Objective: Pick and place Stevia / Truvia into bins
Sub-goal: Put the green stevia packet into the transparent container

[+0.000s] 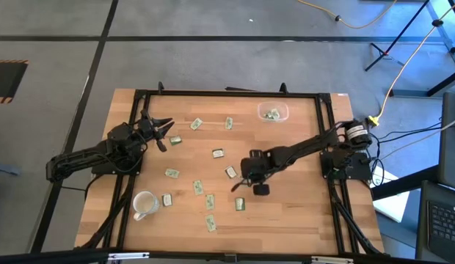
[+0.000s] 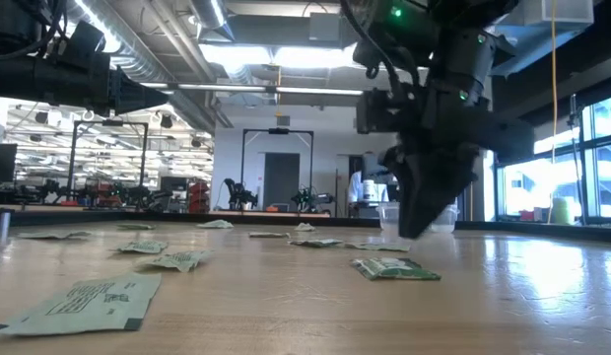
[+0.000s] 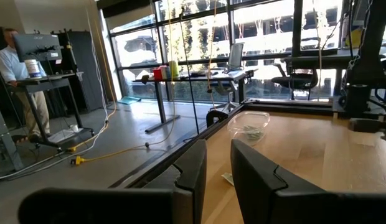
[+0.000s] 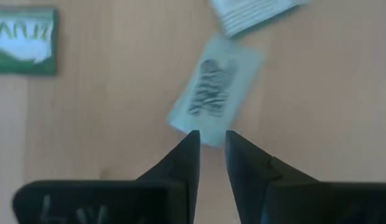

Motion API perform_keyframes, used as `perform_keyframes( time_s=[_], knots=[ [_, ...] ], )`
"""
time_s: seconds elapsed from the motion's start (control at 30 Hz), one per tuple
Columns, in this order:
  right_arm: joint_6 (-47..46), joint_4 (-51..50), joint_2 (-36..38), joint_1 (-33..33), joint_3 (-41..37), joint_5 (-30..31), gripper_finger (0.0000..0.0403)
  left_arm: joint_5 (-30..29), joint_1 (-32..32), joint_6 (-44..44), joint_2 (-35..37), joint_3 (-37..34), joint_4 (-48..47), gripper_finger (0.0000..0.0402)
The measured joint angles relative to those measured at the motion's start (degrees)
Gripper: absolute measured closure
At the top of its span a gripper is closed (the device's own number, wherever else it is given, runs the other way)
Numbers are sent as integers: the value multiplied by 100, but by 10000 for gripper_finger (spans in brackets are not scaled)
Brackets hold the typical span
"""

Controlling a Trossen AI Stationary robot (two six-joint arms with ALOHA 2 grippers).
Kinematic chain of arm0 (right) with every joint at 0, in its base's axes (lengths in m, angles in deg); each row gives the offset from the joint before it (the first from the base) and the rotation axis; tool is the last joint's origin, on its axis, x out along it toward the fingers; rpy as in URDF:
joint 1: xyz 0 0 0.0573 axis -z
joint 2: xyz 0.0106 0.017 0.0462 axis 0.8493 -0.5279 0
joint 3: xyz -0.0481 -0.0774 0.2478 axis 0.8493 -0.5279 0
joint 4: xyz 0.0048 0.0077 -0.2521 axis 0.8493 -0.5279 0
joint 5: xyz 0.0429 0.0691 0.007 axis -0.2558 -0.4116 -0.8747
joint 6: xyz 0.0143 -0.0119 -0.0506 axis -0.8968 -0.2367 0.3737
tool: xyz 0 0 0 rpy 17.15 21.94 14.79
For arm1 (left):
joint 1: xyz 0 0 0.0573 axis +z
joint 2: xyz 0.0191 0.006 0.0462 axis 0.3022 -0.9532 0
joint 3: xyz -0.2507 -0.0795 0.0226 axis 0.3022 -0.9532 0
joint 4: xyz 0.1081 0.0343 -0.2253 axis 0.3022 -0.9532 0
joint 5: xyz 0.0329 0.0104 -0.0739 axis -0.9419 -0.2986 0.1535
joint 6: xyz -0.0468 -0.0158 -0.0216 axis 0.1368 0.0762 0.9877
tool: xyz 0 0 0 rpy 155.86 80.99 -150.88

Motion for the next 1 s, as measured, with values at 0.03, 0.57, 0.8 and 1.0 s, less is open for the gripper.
perform_keyframes(
  time_s=[0.03, 0.57, 0.8, 1.0],
  knots=[
    [-10, 0, -42, -27, 0, -4, 333, 0, -1, 0, 0, 0, -1, 334],
    [-116, 98, -193, -70, 4, 238, 372, 1, 1, 0, 0, 2, 1, 334],
    [-658, 42, -196, -66, 4, 245, 372, 0, 0, 0, 0, 1, 1, 334],
    [-569, -393, -191, -61, 26, 289, 372, 497, -1, 72, 0, 2, 6, 334]
  ],
)
